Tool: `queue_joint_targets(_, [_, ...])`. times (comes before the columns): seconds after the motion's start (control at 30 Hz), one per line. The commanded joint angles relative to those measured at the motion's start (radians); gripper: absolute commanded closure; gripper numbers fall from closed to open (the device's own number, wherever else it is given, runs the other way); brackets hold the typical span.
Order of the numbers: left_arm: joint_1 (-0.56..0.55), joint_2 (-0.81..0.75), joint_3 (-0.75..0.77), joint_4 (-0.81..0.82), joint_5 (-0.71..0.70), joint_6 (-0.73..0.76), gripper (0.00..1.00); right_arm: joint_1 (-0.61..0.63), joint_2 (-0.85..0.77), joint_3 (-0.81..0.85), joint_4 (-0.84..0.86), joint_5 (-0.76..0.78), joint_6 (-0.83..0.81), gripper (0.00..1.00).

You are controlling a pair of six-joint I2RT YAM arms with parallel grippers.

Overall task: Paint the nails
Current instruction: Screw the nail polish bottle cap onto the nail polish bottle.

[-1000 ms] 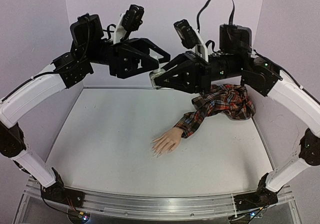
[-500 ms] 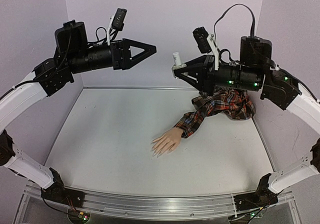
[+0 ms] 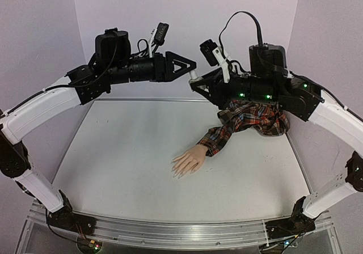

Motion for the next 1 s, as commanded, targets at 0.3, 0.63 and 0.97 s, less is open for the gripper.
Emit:
queue_joint_targets(0.3, [-0.012, 0.021, 0.084, -0.024, 0.032, -0.005, 0.62, 0.007, 0.019, 0.074, 0.013, 0.066, -0.028, 1.00])
queue_joint_targets(0.63, [-0.026, 0.043, 0.111, -0.031, 0.074, -0.001, 0.81, 0.009, 0.029, 0.102, -0.005, 0.062, -0.029, 1.00])
queue_joint_targets(0.97, [-0.030, -0.011, 0.054, 0.085, 0.343, 0.045, 1.00, -0.019, -0.038, 0.069, 0.001, -0.512, -0.055, 1.00])
